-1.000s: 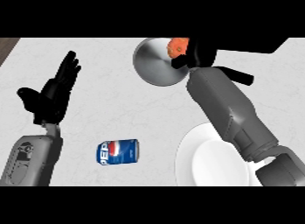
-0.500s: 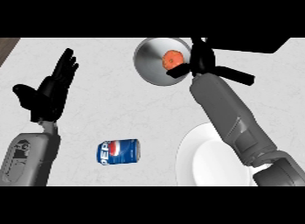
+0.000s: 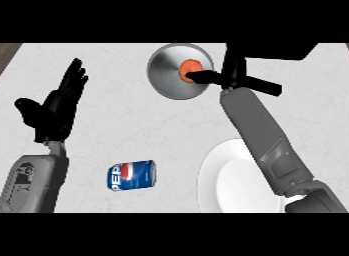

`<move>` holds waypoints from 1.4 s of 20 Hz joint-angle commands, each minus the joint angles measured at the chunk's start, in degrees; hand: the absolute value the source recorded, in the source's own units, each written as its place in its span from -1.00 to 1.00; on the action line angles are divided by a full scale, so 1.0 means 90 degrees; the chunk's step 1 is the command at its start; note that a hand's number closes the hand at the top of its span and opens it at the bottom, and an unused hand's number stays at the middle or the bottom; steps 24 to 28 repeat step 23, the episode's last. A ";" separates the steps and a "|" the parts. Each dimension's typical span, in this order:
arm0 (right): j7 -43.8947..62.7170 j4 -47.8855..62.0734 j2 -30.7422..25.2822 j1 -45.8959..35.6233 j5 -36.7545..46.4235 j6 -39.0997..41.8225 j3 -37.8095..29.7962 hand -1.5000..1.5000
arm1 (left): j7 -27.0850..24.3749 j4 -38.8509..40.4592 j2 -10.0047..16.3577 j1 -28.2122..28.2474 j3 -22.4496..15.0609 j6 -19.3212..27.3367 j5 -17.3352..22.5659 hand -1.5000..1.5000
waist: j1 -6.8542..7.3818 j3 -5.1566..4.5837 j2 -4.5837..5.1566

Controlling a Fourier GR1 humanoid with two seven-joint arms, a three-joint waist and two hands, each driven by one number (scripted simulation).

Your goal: Pick the squash from the plate and place it in the pan

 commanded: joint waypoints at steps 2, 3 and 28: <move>-0.1255 -0.0355 0.0070 0.0569 -0.1184 0.0859 -0.0322 -1.00 | 0.0108 0.0089 0.0093 -0.0037 0.0096 0.0066 -0.0056 0.00 | -0.0216 -0.0007 -0.0119; -0.1506 -0.0467 0.0071 0.0837 -0.1496 0.1043 -0.0043 -1.00 | -0.0027 0.0215 0.0280 0.0039 0.0341 -0.0208 0.0227 0.00 | -0.0210 -0.0010 -0.0148; 0.1925 -0.7546 -0.0336 0.5200 -0.0092 0.0972 0.3280 -1.00 | 0.0067 -0.0753 0.0030 0.1049 0.0152 0.0052 -0.0005 0.00 | -0.0519 -0.0022 -0.0217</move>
